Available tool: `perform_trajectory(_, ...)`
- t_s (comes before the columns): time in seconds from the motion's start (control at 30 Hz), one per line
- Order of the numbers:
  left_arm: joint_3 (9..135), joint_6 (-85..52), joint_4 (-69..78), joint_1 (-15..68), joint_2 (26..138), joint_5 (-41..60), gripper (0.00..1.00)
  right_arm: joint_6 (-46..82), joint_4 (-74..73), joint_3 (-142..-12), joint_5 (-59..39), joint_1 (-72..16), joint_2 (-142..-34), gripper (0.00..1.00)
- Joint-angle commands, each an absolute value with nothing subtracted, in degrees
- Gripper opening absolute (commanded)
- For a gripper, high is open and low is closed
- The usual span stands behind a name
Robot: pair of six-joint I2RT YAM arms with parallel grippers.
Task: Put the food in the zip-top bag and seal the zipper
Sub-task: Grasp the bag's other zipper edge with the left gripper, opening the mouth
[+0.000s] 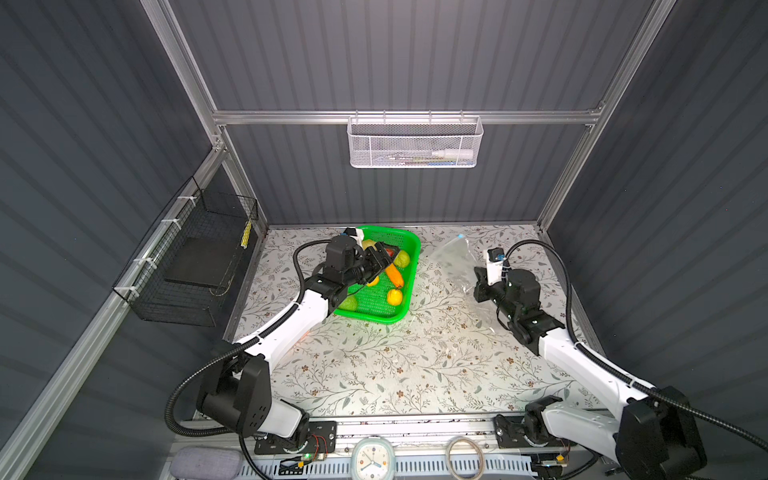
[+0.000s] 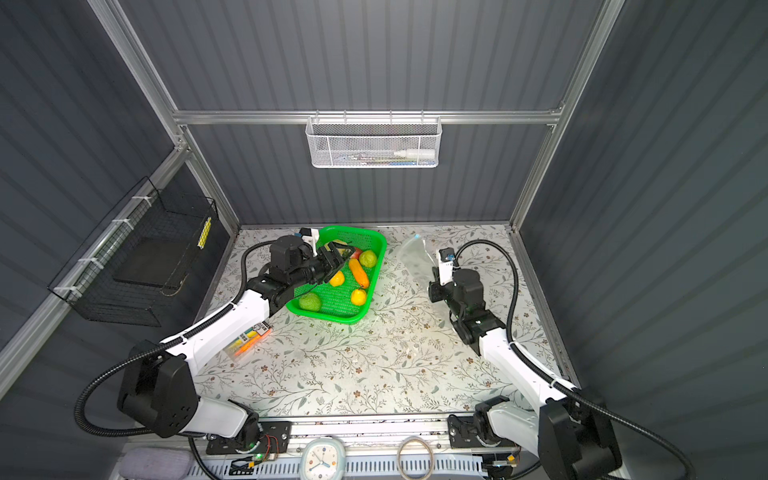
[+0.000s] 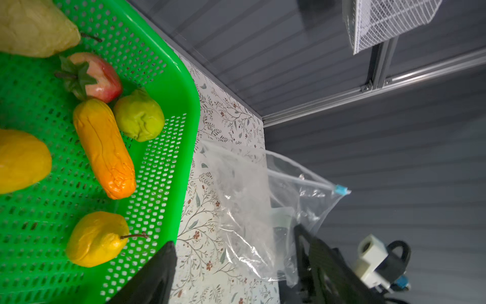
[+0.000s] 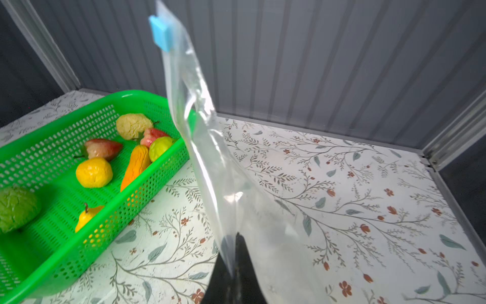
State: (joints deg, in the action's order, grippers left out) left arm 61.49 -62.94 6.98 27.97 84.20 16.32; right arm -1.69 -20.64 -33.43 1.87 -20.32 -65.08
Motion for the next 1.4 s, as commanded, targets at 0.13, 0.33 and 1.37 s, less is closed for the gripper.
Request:
perform_trajectory(0.13,60.70,-84.26,12.03,30.68,87.14,12.63,0.80,-3.22,-37.43,-27.80,4.49,-23.79,-64.47,0.00)
perform_trajectory(0.33,60.79,-92.01,15.70,33.41,91.50,12.10,0.78,-2.27,-39.15,-25.45,5.01,-24.61,-64.54,0.00)
perform_trajectory(1.37,72.77,-109.75,28.32,39.90,111.28,13.41,0.36,-2.72,-44.38,-21.38,4.86,-25.05,-64.51,0.00)
